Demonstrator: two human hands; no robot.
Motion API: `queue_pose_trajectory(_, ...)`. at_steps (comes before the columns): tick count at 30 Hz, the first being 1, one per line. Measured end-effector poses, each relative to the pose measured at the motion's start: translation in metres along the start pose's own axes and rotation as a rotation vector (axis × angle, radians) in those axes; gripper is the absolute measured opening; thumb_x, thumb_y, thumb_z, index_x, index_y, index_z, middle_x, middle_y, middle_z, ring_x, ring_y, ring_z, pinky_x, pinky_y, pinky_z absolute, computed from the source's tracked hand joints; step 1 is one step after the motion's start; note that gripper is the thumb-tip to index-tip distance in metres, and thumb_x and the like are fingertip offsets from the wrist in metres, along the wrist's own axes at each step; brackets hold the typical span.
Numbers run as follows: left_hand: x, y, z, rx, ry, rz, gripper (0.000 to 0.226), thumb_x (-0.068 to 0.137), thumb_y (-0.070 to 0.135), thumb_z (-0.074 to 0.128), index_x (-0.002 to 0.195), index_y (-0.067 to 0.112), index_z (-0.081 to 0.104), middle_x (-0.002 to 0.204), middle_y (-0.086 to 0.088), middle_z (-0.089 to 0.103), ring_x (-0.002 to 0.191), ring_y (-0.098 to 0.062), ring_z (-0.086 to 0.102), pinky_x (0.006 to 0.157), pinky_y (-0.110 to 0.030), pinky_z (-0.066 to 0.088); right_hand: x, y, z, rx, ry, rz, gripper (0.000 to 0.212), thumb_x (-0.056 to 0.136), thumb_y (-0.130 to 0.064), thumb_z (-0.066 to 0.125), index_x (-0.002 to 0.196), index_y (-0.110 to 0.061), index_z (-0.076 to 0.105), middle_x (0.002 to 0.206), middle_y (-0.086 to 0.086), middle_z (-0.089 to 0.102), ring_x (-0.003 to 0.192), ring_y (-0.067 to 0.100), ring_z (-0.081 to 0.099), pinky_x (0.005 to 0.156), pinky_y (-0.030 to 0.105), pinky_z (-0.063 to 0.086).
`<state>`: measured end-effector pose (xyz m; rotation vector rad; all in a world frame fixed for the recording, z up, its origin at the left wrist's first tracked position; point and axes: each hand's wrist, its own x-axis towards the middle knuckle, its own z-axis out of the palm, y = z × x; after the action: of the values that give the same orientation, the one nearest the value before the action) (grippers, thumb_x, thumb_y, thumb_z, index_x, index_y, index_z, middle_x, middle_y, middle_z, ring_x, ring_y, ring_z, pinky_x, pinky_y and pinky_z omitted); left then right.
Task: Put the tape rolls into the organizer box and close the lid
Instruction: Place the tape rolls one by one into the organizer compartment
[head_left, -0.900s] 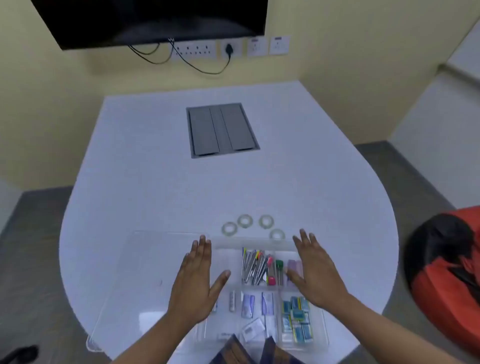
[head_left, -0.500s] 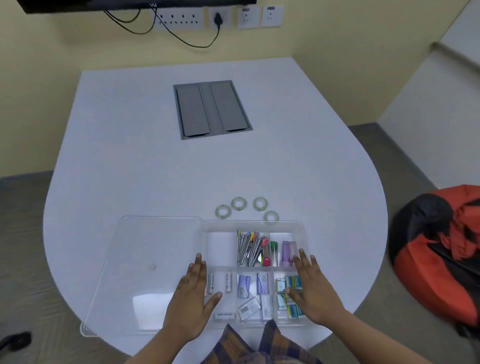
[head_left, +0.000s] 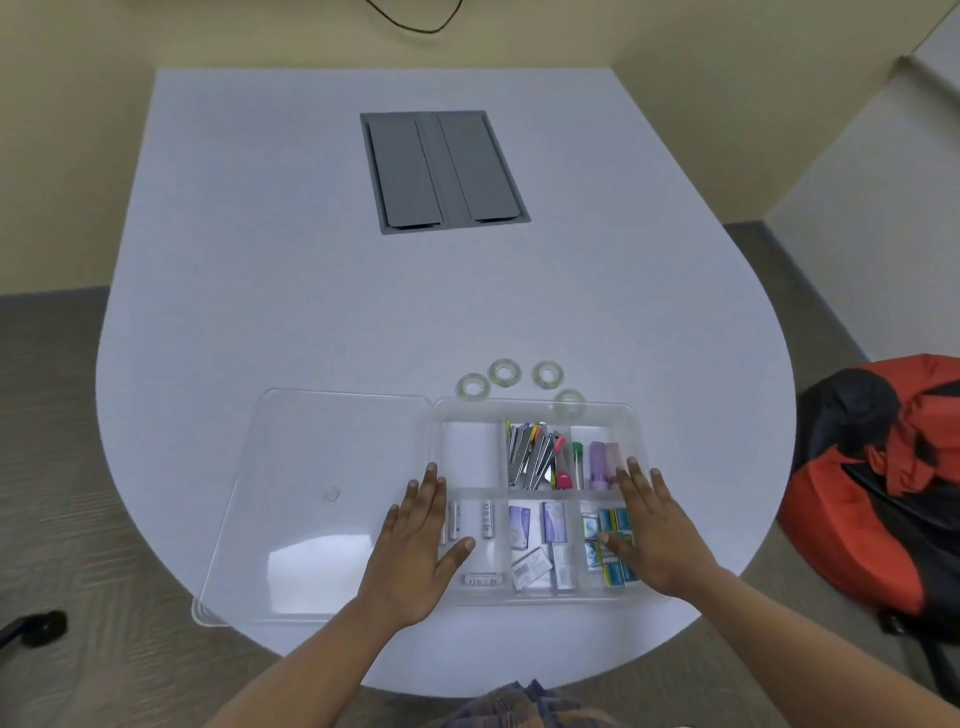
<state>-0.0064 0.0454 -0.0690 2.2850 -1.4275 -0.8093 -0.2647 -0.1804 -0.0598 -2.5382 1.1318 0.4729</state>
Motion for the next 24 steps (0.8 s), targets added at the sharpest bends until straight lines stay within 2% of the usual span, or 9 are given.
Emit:
queue_pose_trajectory(5,-0.004,-0.007,-0.01,-0.089,0.018,0.038,0.073,0.094,0.06,0.028,0.15,0.031,-0.009,0.154,0.017,-0.027,0.143,-0.006,-0.02,0.12,-0.031,-0.001,-0.004,-0.009,-0.004,-0.018,0.023,0.051,0.087,0.088,-0.067,0.039,0.153,-0.025,0.0,0.16,-0.001,-0.015,0.147,0.023,-0.013,0.119,0.045,0.011)
queue_pose_trajectory(8,-0.004,-0.01,-0.02,-0.179,0.069,0.042,0.072,0.094,0.057,0.037,0.151,0.034,0.0,0.156,0.021,-0.019,0.144,0.0,-0.013,0.116,-0.023,0.007,-0.004,-0.025,-0.01,0.032,0.171,0.067,0.079,0.09,-0.057,0.05,0.152,-0.022,0.017,0.162,0.001,0.0,0.149,0.026,0.001,0.118,0.043,0.016)
queue_pose_trajectory(12,0.006,-0.008,-0.036,-0.176,0.146,0.036,0.07,0.094,0.048,0.046,0.152,0.027,0.012,0.157,0.019,-0.002,0.145,-0.001,0.002,0.115,-0.02,0.01,0.008,-0.049,-0.022,0.135,0.304,0.023,0.067,0.087,-0.04,0.063,0.145,-0.018,0.037,0.16,0.003,0.022,0.146,0.024,0.022,0.115,0.038,0.023)
queue_pose_trajectory(17,0.038,0.007,-0.053,-0.187,0.21,0.003,0.069,0.093,0.048,0.049,0.151,0.025,0.019,0.158,0.011,0.017,0.145,-0.006,0.016,0.116,-0.022,0.014,0.049,-0.061,-0.059,0.257,0.308,-0.055,0.047,0.083,-0.031,0.068,0.128,-0.021,0.055,0.15,0.001,0.042,0.133,0.023,0.045,0.107,0.036,0.037)
queue_pose_trajectory(21,0.059,0.012,-0.058,-0.263,0.265,-0.106,0.069,0.092,0.048,0.052,0.149,0.019,0.026,0.157,0.004,0.027,0.143,-0.01,0.024,0.116,-0.026,0.02,0.091,-0.056,-0.089,0.3,0.264,-0.054,0.04,0.086,-0.027,0.066,0.123,-0.013,0.059,0.139,0.008,0.053,0.125,0.027,0.052,0.103,0.036,0.041)
queue_pose_trajectory(24,0.066,0.003,-0.06,-0.311,0.331,-0.185,0.065,0.09,0.051,0.05,0.145,0.02,0.034,0.152,0.005,0.037,0.139,-0.011,0.033,0.114,-0.029,0.026,0.123,-0.05,-0.105,0.357,0.208,0.038,0.04,0.087,-0.031,0.064,0.122,-0.012,0.058,0.134,0.007,0.055,0.122,0.026,0.053,0.099,0.037,0.043)
